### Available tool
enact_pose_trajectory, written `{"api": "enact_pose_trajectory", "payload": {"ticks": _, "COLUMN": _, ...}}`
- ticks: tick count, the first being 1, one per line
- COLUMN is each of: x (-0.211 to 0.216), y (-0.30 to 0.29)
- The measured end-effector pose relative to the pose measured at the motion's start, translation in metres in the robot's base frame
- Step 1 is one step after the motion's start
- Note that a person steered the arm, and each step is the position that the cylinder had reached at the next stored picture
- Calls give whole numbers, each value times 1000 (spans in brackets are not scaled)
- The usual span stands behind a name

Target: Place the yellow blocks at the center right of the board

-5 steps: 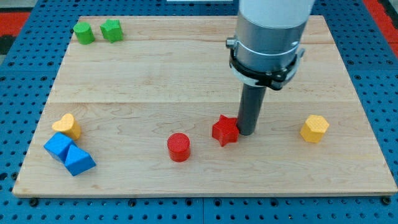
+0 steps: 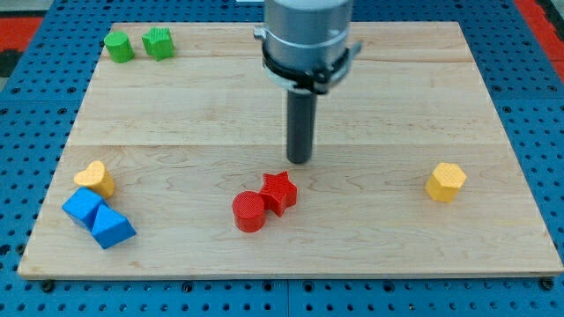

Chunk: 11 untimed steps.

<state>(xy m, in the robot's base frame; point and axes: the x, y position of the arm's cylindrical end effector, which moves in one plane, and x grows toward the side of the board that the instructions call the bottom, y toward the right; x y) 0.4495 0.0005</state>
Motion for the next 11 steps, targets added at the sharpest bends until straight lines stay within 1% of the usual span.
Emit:
{"api": "enact_pose_trajectory", "payload": {"ticks": 1, "x": -21, "y": -81}}
{"api": "enact_pose_trajectory", "payload": {"ticks": 2, "x": -33, "y": -166}}
{"api": "enact_pose_trajectory", "payload": {"ticks": 4, "x": -47, "y": -298}}
{"api": "enact_pose_trajectory", "payload": {"ticks": 5, "x": -44, "y": -305}}
{"api": "enact_pose_trajectory", "payload": {"ticks": 7, "x": 47, "y": -304}}
{"api": "enact_pose_trajectory", "payload": {"ticks": 10, "x": 55, "y": -165}}
{"api": "enact_pose_trajectory", "payload": {"ticks": 11, "x": 62, "y": -177}}
